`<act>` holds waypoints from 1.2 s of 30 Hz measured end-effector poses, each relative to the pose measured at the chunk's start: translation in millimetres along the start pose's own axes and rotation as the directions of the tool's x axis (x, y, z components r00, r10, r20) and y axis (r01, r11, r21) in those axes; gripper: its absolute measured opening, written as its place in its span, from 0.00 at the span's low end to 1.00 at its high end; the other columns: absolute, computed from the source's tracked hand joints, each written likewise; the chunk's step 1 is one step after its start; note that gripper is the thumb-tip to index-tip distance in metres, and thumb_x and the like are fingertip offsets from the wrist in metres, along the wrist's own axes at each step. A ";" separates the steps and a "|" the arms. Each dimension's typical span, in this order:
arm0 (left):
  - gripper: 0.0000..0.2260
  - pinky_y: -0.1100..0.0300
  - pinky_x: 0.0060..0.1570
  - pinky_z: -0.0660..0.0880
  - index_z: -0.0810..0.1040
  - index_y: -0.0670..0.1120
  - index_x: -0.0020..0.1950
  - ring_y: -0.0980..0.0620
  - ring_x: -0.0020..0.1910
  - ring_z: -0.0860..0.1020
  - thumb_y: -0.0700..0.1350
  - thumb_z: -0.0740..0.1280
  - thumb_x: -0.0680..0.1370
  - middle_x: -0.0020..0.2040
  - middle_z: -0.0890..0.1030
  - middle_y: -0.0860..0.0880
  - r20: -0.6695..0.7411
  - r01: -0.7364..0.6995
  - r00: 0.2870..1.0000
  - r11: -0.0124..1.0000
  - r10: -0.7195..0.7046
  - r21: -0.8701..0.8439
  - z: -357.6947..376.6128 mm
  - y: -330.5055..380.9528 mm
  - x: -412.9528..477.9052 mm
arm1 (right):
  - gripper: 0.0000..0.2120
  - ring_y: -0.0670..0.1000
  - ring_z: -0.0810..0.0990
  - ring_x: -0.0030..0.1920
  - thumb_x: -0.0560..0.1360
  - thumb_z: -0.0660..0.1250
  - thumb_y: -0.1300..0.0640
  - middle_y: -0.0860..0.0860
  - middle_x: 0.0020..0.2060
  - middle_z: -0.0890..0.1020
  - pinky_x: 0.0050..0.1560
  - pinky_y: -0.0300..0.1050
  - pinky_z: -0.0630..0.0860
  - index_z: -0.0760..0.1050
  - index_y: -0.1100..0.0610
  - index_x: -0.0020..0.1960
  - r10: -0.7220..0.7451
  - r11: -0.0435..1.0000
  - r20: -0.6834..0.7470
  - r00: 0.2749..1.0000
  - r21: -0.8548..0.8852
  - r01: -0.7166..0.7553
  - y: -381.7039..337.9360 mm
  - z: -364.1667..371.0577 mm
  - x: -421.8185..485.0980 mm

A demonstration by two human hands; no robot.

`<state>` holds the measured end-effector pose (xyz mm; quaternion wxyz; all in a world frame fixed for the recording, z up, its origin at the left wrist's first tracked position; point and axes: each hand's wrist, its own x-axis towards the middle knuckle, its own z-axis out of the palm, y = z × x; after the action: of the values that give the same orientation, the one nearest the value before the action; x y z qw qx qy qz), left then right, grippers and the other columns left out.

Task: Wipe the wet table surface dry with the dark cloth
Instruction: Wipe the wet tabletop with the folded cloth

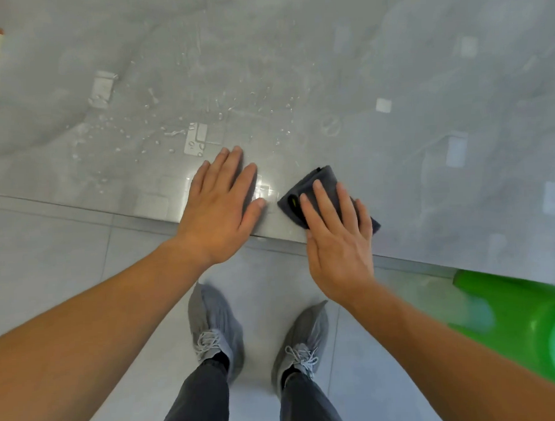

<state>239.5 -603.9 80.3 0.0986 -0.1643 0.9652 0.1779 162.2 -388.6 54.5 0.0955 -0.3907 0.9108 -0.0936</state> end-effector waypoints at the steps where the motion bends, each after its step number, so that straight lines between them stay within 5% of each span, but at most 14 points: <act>1: 0.29 0.51 0.77 0.38 0.58 0.46 0.80 0.46 0.82 0.44 0.59 0.47 0.83 0.83 0.50 0.43 -0.008 0.011 1.000 1.000 -0.011 0.000 -1.7 -4.4 0.5 | 0.27 0.60 0.51 0.81 0.81 0.58 0.54 0.51 0.80 0.58 0.77 0.65 0.52 0.61 0.51 0.80 -0.026 1.000 0.009 1.000 -0.003 0.026 -4.6 1.7 -5.4; 6: 0.29 0.50 0.78 0.39 0.57 0.47 0.80 0.46 0.82 0.44 0.59 0.46 0.83 0.83 0.49 0.43 -0.010 0.041 0.999 0.999 -0.041 0.000 -10.7 -22.7 5.2 | 0.26 0.60 0.50 0.81 0.82 0.56 0.52 0.51 0.81 0.57 0.78 0.63 0.50 0.59 0.50 0.80 -0.059 0.998 0.038 0.998 -0.017 0.060 -20.6 1.8 22.2; 12: 0.29 0.47 0.78 0.42 0.56 0.47 0.80 0.44 0.81 0.45 0.58 0.46 0.82 0.83 0.49 0.43 0.012 0.001 1.000 1.000 0.000 -0.008 -23.0 -40.6 28.1 | 0.27 0.59 0.48 0.81 0.83 0.51 0.51 0.50 0.82 0.53 0.78 0.62 0.49 0.55 0.49 0.81 0.234 0.972 -0.027 0.972 0.009 -0.234 -43.5 5.2 65.5; 19: 0.27 0.48 0.76 0.48 0.60 0.49 0.79 0.45 0.81 0.49 0.57 0.45 0.82 0.82 0.53 0.45 0.061 -0.064 0.996 0.998 0.064 0.006 -31.4 -55.9 36.9 | 0.27 0.58 0.49 0.81 0.81 0.56 0.52 0.49 0.81 0.55 0.78 0.61 0.48 0.58 0.48 0.80 0.063 0.998 0.044 0.997 -0.002 -0.063 -58.7 6.4 61.9; 24: 0.27 0.48 0.76 0.49 0.63 0.49 0.78 0.44 0.81 0.52 0.57 0.47 0.82 0.82 0.55 0.44 0.058 -0.100 0.993 0.995 0.100 -0.006 -32.9 -63.2 39.5 | 0.27 0.56 0.44 0.81 0.83 0.52 0.51 0.46 0.82 0.49 0.79 0.57 0.42 0.52 0.45 0.81 0.379 0.923 0.002 0.925 0.077 -0.378 -43.0 -6.0 140.0; 26: 0.28 0.49 0.76 0.49 0.64 0.49 0.77 0.44 0.80 0.51 0.58 0.46 0.81 0.82 0.55 0.44 0.052 -0.114 0.992 0.993 0.114 -0.015 -34.9 -66.4 42.7 | 0.27 0.56 0.43 0.81 0.83 0.50 0.51 0.47 0.82 0.48 0.79 0.58 0.41 0.50 0.45 0.81 0.383 0.922 -0.006 0.924 0.056 -0.382 -53.5 -3.8 140.0; 31: 0.28 0.49 0.77 0.42 0.54 0.48 0.81 0.46 0.81 0.41 0.57 0.47 0.83 0.83 0.46 0.44 0.072 -0.159 0.985 0.987 0.158 0.015 -42.0 -76.0 67.3 | 0.27 0.53 0.43 0.81 0.82 0.47 0.47 0.45 0.82 0.50 0.79 0.54 0.40 0.53 0.45 0.81 0.212 0.975 0.094 0.973 0.042 -0.216 -50.2 -7.7 117.3; 36: 0.28 0.50 0.77 0.40 0.49 0.49 0.82 0.47 0.81 0.39 0.57 0.48 0.84 0.83 0.42 0.45 0.112 -0.147 0.984 0.988 0.141 0.040 -50.4 -88.8 90.4 | 0.26 0.55 0.44 0.81 0.84 0.50 0.51 0.46 0.82 0.49 0.79 0.56 0.42 0.52 0.46 0.82 0.458 0.885 0.008 0.889 0.094 -0.456 -25.5 -21.0 187.4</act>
<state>180.4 -726.8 76.4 0.1418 -0.0817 0.9718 0.1699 47.9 -540.6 62.2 0.1262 -0.1597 0.9725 -0.1136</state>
